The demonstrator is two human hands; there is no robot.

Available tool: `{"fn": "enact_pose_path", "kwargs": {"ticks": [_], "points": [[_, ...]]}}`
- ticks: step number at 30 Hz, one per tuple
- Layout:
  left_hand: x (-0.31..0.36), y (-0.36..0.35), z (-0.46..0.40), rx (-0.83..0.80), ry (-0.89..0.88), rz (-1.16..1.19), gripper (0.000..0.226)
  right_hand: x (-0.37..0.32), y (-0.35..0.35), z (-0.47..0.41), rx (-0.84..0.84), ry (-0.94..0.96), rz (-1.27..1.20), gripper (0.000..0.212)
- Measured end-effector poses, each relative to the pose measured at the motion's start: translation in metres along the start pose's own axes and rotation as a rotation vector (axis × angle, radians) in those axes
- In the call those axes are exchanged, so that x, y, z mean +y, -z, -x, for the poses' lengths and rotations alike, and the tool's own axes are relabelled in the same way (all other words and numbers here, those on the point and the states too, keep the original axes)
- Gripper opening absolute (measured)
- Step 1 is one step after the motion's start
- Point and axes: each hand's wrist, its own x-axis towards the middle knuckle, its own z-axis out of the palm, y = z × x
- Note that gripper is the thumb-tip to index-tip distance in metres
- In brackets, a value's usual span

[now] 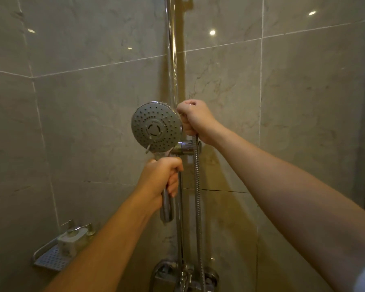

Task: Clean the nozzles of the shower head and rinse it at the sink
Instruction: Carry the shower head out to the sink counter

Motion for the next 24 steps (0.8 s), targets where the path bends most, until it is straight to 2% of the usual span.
{"fn": "enact_pose_path", "kwargs": {"ticks": [5, 10, 16, 21, 24], "points": [[0.002, 0.001, -0.002, -0.049, 0.037, 0.035, 0.051, -0.002, 0.003, -0.001, -0.081, -0.004, 0.102, 0.042], [0.001, 0.004, -0.001, -0.115, 0.097, 0.083, 0.048, 0.005, 0.009, -0.001, -0.064, -0.056, 0.173, 0.037], [0.002, -0.004, -0.006, -0.141, 0.102, 0.098, 0.048, 0.018, 0.003, -0.002, 0.120, -0.046, 0.122, 0.038], [0.000, -0.014, -0.011, -0.143, 0.121, 0.080, 0.049, 0.020, -0.005, 0.002, 0.257, -0.036, 0.084, 0.016], [-0.003, -0.017, -0.014, -0.158, 0.131, 0.085, 0.047, 0.023, -0.007, 0.002, 0.305, 0.006, 0.121, 0.014]]}}
